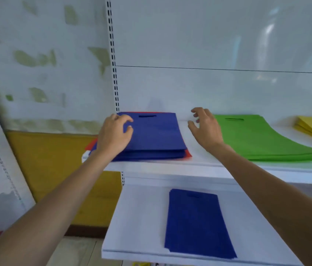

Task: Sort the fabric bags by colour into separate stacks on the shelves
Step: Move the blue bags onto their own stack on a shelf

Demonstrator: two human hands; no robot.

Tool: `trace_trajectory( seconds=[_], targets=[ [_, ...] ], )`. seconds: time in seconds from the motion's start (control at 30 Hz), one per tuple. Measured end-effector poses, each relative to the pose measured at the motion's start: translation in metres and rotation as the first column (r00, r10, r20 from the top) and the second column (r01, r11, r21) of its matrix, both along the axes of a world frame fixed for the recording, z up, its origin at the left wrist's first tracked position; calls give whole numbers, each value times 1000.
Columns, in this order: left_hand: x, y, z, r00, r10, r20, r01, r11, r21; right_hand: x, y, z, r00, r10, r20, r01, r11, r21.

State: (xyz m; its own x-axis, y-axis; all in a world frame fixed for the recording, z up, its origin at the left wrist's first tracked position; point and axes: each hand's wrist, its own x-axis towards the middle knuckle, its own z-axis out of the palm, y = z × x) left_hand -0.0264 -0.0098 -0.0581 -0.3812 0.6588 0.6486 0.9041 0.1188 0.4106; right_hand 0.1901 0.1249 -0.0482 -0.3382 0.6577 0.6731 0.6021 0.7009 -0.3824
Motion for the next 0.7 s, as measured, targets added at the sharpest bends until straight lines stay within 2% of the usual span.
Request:
trace_trajectory(
  seconds=[0.13,0.2,0.27,0.33,0.43,0.57,0.7],
  targets=[
    [-71,19,-5,980,182,79,-165,968,-189,-54,34,-6,991,-12,130,41,974,-224],
    [-91,31,-13,961,245,132,-191,925,-329,-78,46,-13,986,-71,152,120,931,-345],
    [-102,40,-23,940,271,209,-167,896,-411,-96,52,-22,973,-131,192,200,894,-400],
    [-109,49,-25,937,249,246,-140,911,-389,-106,55,-27,960,-173,218,249,884,-396],
    [-111,57,-23,952,215,219,-147,945,-292,-108,59,-31,953,-232,194,293,865,-406],
    [-106,60,-23,962,186,199,-150,972,-183,-106,68,-37,957,-279,79,278,806,-523],
    [-107,58,-21,975,177,133,-152,972,-180,-105,67,-34,950,-310,-33,256,838,-481]
  ],
)
